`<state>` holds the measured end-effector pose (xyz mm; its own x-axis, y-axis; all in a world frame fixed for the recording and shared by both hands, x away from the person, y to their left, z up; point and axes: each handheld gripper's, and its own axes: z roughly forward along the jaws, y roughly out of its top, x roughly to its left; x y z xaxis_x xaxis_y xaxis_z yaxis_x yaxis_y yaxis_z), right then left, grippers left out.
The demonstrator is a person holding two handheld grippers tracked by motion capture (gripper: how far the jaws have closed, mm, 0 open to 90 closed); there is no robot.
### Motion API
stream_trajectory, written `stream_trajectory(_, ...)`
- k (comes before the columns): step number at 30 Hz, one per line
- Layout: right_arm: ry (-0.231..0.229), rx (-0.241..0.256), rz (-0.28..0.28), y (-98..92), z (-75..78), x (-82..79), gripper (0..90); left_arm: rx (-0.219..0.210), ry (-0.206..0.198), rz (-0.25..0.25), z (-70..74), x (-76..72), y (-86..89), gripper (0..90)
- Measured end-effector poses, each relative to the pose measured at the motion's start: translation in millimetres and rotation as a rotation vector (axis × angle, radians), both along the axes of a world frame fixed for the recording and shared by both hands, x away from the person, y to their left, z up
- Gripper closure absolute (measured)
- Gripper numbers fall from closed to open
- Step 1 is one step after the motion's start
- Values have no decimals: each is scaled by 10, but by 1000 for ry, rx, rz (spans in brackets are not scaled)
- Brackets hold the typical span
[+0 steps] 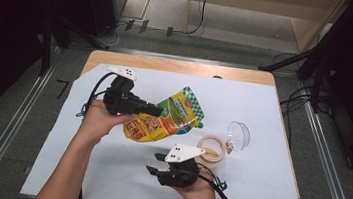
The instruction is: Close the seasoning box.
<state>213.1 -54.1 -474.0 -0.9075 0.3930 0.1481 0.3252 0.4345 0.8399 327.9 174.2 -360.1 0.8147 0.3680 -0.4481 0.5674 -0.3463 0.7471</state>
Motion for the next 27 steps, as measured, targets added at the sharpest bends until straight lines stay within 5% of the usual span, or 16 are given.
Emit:
stream_trajectory(10,-2,-2,-4,-5,0,12,544,32,15,81,-199,259,9,900)
stream_trajectory(18,-2,5,-14,-37,15,24,545,-11,26,130,-414,468,-37,900)
stream_trajectory(27,-11,2,-18,-48,38,25,545,-15,36,136,-537,494,22,900)
